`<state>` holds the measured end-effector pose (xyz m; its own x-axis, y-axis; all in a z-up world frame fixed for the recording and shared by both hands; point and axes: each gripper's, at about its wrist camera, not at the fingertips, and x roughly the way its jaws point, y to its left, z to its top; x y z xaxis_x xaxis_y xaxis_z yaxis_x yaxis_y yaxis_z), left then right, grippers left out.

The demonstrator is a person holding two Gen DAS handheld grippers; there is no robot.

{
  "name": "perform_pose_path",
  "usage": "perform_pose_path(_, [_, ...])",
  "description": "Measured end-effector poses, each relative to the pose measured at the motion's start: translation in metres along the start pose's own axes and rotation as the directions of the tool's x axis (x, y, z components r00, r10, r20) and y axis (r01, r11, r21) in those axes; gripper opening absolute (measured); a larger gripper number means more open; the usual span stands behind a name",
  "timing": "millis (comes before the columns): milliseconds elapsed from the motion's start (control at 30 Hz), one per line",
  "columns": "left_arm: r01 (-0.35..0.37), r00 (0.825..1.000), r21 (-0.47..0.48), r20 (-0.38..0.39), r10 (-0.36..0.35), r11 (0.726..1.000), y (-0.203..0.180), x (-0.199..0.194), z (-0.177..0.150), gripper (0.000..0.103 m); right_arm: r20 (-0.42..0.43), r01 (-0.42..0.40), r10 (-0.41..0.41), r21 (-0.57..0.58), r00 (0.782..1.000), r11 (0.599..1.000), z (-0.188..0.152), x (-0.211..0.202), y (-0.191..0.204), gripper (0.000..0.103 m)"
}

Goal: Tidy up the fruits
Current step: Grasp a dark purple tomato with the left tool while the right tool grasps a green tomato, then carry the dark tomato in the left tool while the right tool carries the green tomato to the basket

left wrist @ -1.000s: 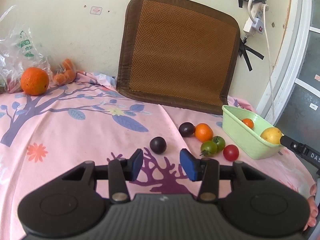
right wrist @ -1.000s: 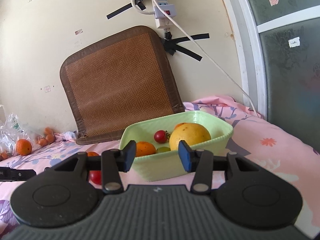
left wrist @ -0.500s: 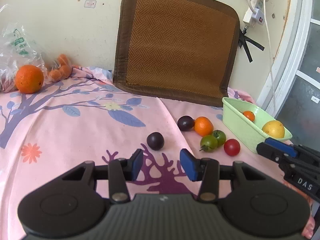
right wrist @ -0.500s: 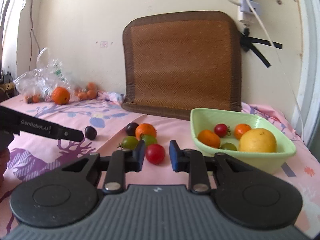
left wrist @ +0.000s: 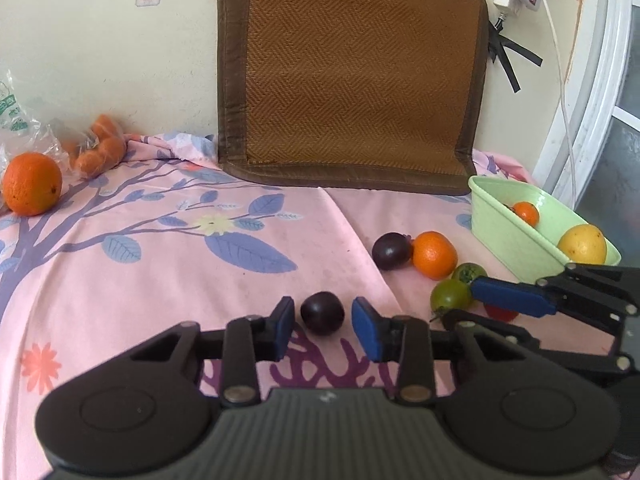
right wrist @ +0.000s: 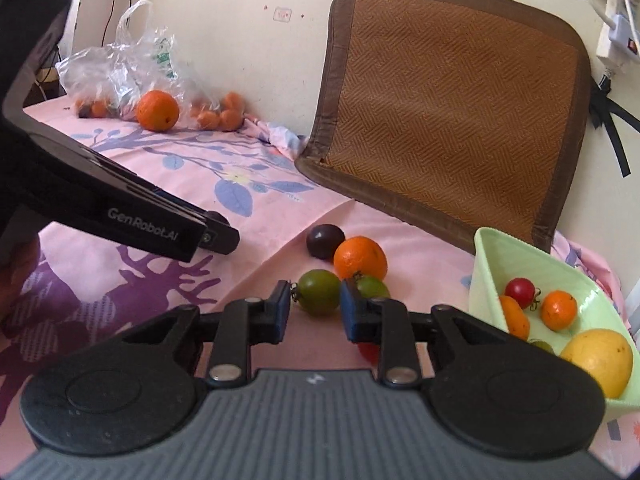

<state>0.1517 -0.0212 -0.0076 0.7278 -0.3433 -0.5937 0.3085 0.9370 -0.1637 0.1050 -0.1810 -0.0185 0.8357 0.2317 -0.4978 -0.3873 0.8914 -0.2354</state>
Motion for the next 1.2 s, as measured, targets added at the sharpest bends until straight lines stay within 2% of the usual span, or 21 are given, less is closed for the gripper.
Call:
perform_pose_path(33, [0.004, 1.0, 0.001, -0.001, -0.004, 1.0, 0.0, 0.0, -0.001, 0.024, -0.004, 0.003, -0.003, -0.004, 1.0, 1.0, 0.001, 0.002, 0.0, 0.032])
perform_pose_path(100, [0.015, 1.0, 0.004, 0.001, -0.015, 1.0, -0.001, 0.0, -0.001, 0.024, -0.028, 0.007, -0.008, -0.011, 1.0, 1.0, 0.001, 0.006, 0.001, 0.032])
perform_pose_path(200, [0.036, 0.999, 0.024, 0.011, -0.037, 0.999, -0.004, -0.002, -0.002, 0.023, -0.023, 0.004, -0.004, -0.011, 1.0, 1.0, 0.001, 0.003, 0.001, 0.027])
perform_pose_path(367, [0.063, 0.995, 0.052, 0.072, -0.067, 0.997, -0.011, -0.019, -0.008, 0.023, 0.051, 0.003, -0.007, 0.077, 0.999, 0.997, -0.006, -0.026, -0.001, 0.026])
perform_pose_path(433, [0.113, 0.992, 0.023, 0.058, -0.114, 0.993, -0.013, -0.025, -0.012, 0.023, 0.06, -0.013, 0.006, 0.116, 0.998, 0.993, -0.015, -0.043, -0.003, 0.026])
perform_pose_path(500, [0.161, 0.986, 0.013, 0.05, -0.162, 0.987, -0.022, -0.033, -0.02, 0.023, 0.056, -0.018, 0.01, 0.148, 0.998, 0.989, -0.026, -0.06, -0.004, 0.018])
perform_pose_path(533, [0.178, 0.982, 0.025, 0.052, -0.179, 0.984, -0.028, -0.037, -0.023, 0.023, 0.051, -0.007, -0.001, 0.156, 0.999, 0.988, -0.031, -0.067, -0.005, 0.015])
perform_pose_path(667, [0.242, 0.969, 0.074, 0.032, -0.245, 0.967, -0.055, -0.041, -0.027, 0.024, 0.013, 0.035, -0.037, 0.149, 0.999, 0.988, -0.043, -0.079, -0.009, 0.016])
perform_pose_path(800, [0.208, 0.978, 0.106, -0.036, -0.205, 0.972, -0.072, -0.026, -0.035, 0.024, -0.003, 0.032, -0.032, 0.141, 0.999, 0.99, -0.045, -0.077, -0.011, 0.017])
perform_pose_path(833, [0.209, 0.978, 0.103, -0.032, -0.206, 0.973, -0.071, -0.026, -0.035, 0.024, 0.001, 0.023, -0.023, 0.14, 1.0, 0.99, -0.044, -0.077, -0.012, 0.024])
perform_pose_path(867, [0.21, 0.978, 0.093, -0.015, -0.209, 0.973, -0.067, -0.029, -0.035, 0.024, 0.005, 0.014, -0.014, 0.138, 1.0, 0.99, -0.044, -0.077, -0.011, 0.036])
perform_pose_path(933, [0.202, 0.979, 0.059, -0.022, -0.201, 0.978, -0.06, -0.028, -0.035, 0.024, 0.011, 0.001, -0.002, 0.133, 1.0, 0.991, -0.044, -0.076, -0.011, 0.044])
perform_pose_path(1033, [0.213, 0.977, 0.015, -0.029, -0.212, 0.977, -0.052, -0.025, -0.033, 0.024, 0.011, -0.024, 0.023, 0.125, 1.0, 0.992, -0.042, -0.072, -0.009, 0.044])
perform_pose_path(1133, [0.202, 0.979, 0.032, -0.027, -0.201, 0.979, -0.055, -0.025, -0.034, 0.024, -0.005, -0.043, 0.043, 0.103, 0.999, 0.994, -0.04, -0.064, -0.006, 0.043])
perform_pose_path(1167, [0.197, 0.98, 0.042, -0.026, -0.196, 0.98, -0.057, -0.026, -0.034, 0.024, -0.011, -0.048, 0.049, 0.1, 0.999, 0.994, -0.04, -0.062, -0.006, 0.041])
perform_pose_path(1200, [0.194, 0.981, 0.046, -0.026, -0.193, 0.98, -0.057, -0.026, -0.034, 0.024, -0.007, -0.058, 0.059, 0.105, 0.998, 0.993, -0.04, -0.062, -0.007, 0.033])
